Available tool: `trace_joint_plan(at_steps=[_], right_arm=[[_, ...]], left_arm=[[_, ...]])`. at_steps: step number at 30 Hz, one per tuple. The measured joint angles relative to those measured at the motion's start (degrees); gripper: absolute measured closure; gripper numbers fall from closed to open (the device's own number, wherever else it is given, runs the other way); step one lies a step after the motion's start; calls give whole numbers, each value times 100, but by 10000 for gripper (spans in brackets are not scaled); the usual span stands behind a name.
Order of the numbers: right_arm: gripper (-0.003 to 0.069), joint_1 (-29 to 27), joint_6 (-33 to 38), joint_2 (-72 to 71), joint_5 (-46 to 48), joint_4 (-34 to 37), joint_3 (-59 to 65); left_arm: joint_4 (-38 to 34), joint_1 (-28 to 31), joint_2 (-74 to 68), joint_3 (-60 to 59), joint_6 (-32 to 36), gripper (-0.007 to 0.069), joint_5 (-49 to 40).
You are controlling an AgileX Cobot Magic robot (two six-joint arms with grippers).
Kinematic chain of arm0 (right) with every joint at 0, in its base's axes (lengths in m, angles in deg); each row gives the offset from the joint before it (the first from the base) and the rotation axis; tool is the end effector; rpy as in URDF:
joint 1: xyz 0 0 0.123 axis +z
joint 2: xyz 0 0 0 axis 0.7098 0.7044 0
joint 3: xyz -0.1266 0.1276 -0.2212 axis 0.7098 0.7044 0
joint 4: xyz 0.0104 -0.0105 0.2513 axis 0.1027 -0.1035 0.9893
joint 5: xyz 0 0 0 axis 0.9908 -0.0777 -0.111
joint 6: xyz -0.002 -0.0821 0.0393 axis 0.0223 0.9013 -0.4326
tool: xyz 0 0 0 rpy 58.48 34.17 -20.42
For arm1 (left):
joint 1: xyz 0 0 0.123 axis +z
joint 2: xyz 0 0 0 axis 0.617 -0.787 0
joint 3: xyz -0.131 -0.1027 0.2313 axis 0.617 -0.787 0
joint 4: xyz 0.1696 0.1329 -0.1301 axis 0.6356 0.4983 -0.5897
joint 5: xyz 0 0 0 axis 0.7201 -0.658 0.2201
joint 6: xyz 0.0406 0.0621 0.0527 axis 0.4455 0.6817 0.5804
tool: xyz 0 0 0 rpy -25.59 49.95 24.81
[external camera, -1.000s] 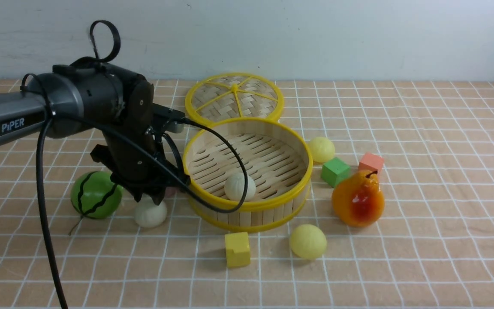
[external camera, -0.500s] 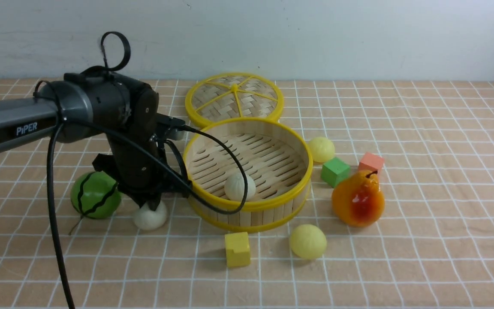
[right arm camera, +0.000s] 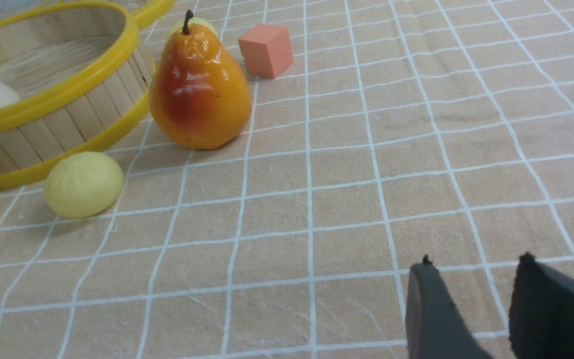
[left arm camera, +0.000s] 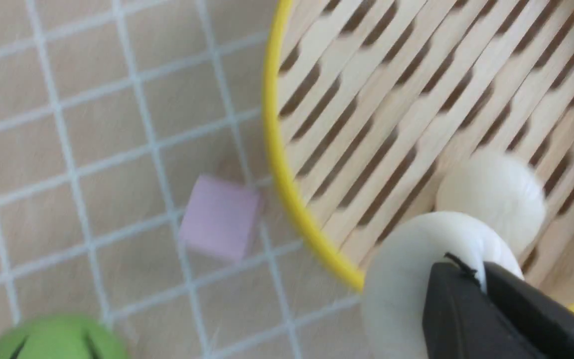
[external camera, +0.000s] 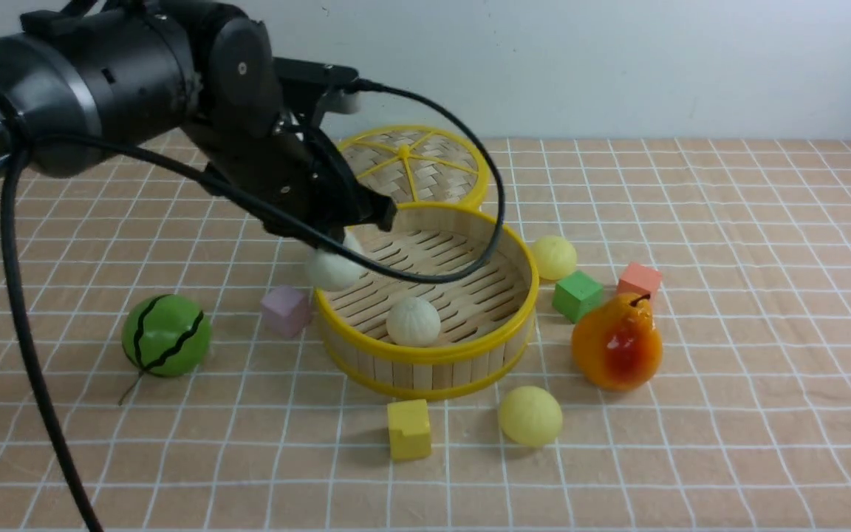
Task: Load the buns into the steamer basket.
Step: Use the left arm to put the steamed stuffed bun into the steamer
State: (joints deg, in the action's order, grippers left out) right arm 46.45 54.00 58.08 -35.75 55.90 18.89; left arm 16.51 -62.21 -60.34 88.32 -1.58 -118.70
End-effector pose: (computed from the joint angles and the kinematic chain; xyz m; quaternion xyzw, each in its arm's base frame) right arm 0.0516 0.0051 0.1724 0.0520 0.8084 0.0766 0.5813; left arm 0.3877 -0.1727 0.2954 0.1532 0.9363 -0.0764 0.3067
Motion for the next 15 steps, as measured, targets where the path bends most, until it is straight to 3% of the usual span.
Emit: trace_joint_plan(at_steps=[5, 8, 11, 15], right_arm=[[419, 0, 0, 0, 0, 0, 0], [419, 0, 0, 0, 0, 0, 0], [419, 0, 0, 0, 0, 0, 0], [419, 0, 0, 0, 0, 0, 0]], left_arm=[[138, 35, -874, 508, 0, 625, 403], [233, 61, -1517, 984, 5, 569, 298], [248, 62, -1803, 1224, 5, 485, 163], [252, 62, -1893, 1509, -8, 279, -162]])
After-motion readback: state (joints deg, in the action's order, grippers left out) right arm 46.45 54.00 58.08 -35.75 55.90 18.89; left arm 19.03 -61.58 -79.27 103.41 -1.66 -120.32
